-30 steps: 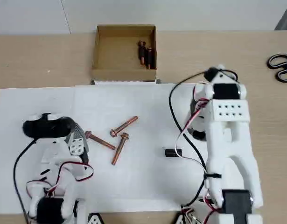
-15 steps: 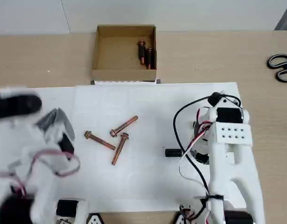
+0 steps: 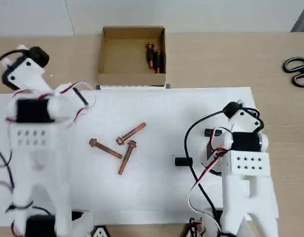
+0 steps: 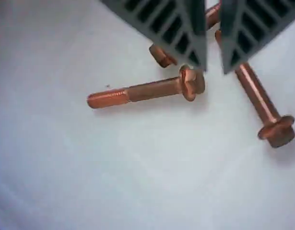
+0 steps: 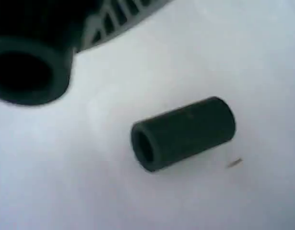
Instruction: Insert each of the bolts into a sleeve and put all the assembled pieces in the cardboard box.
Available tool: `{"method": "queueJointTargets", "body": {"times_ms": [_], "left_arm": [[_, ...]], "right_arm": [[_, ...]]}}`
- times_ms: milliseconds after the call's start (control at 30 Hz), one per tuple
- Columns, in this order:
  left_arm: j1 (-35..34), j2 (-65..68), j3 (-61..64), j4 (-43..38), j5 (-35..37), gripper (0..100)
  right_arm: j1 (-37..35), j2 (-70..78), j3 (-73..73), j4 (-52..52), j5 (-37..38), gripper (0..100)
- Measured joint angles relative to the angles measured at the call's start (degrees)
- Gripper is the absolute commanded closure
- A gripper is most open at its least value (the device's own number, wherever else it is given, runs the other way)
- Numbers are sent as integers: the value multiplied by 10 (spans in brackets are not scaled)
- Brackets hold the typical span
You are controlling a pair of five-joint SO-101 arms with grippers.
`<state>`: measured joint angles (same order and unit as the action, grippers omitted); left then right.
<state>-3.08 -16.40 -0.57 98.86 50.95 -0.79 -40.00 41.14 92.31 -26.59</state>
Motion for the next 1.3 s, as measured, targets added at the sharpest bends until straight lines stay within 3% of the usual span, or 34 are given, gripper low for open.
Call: {"method": "queueJointTargets", "body": {"times_ms": [300, 567, 933, 1167, 1300], "left_arm": [[-12, 142, 26, 0, 109, 992], [-11, 207, 30, 0, 113, 989], [62, 271, 30, 0, 92, 987], [65, 272, 30, 0, 78, 875], [65, 272, 30, 0, 77, 870]], "right_arm": [[47, -10, 0, 0, 0, 996], [68, -10, 0, 0, 0, 996], [68, -10, 1, -2, 0, 996], [69, -10, 3, -18, 0, 996], [69, -10, 3, -18, 0, 996]]}}
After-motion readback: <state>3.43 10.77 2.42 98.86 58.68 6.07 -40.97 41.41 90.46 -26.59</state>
